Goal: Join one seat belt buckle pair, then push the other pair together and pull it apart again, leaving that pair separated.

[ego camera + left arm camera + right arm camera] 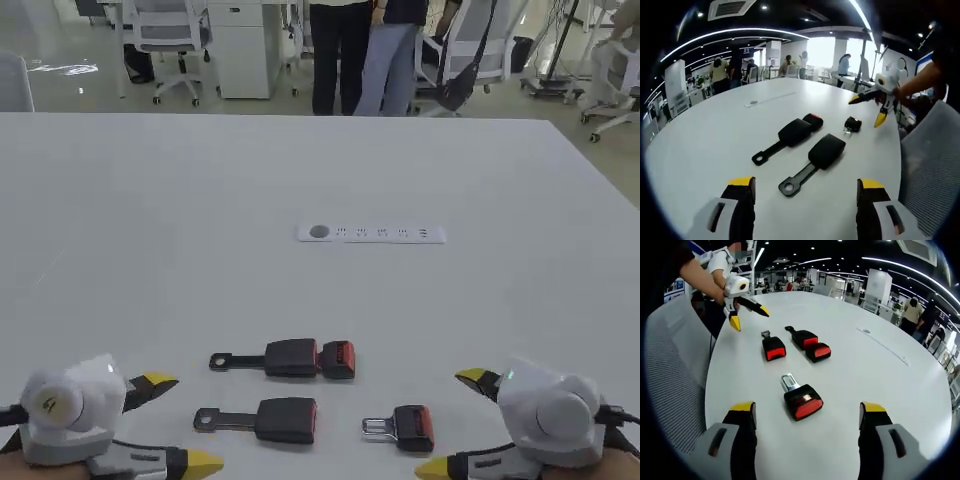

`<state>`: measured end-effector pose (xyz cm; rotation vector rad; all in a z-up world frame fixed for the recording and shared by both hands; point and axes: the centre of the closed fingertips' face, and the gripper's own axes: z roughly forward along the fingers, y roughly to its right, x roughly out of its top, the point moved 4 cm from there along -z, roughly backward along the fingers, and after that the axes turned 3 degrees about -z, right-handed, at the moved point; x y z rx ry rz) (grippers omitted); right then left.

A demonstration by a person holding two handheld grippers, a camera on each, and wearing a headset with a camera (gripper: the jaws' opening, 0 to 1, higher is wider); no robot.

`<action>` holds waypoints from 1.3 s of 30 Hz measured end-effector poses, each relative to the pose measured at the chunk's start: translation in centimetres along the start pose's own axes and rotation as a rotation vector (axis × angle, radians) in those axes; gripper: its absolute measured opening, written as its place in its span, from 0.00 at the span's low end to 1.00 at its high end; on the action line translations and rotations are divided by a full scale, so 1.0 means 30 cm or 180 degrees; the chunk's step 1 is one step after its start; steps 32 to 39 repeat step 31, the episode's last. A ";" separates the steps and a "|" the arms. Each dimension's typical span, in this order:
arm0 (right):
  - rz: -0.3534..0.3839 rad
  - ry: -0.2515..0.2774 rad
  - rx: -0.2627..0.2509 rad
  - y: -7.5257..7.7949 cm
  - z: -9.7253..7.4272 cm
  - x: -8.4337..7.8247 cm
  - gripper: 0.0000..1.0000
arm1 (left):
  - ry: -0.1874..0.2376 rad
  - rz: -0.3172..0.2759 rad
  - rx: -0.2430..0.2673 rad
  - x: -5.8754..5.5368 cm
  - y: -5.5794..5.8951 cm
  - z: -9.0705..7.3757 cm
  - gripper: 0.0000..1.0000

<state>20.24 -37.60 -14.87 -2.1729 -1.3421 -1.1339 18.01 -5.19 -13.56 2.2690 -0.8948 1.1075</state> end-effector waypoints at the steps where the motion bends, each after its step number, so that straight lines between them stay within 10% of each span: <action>1: 0.0044 0.0064 -0.0009 -0.010 -0.003 -0.002 0.88 | 0.0052 0.0027 0.0026 0.013 0.028 -0.005 0.87; 3: 0.0079 0.0091 -0.0025 -0.021 -0.006 -0.008 0.92 | 0.0127 -0.0002 0.0075 -0.022 -0.010 -0.002 0.90; 11: 0.0217 0.0316 -0.0183 -0.051 -0.025 -0.010 0.99 | 0.0457 -0.0113 0.0107 0.004 0.042 -0.006 1.00; 39: 0.0297 0.0406 -0.0257 -0.037 -0.041 -0.022 0.99 | 0.0503 -0.0165 0.0205 0.016 -0.013 0.005 1.00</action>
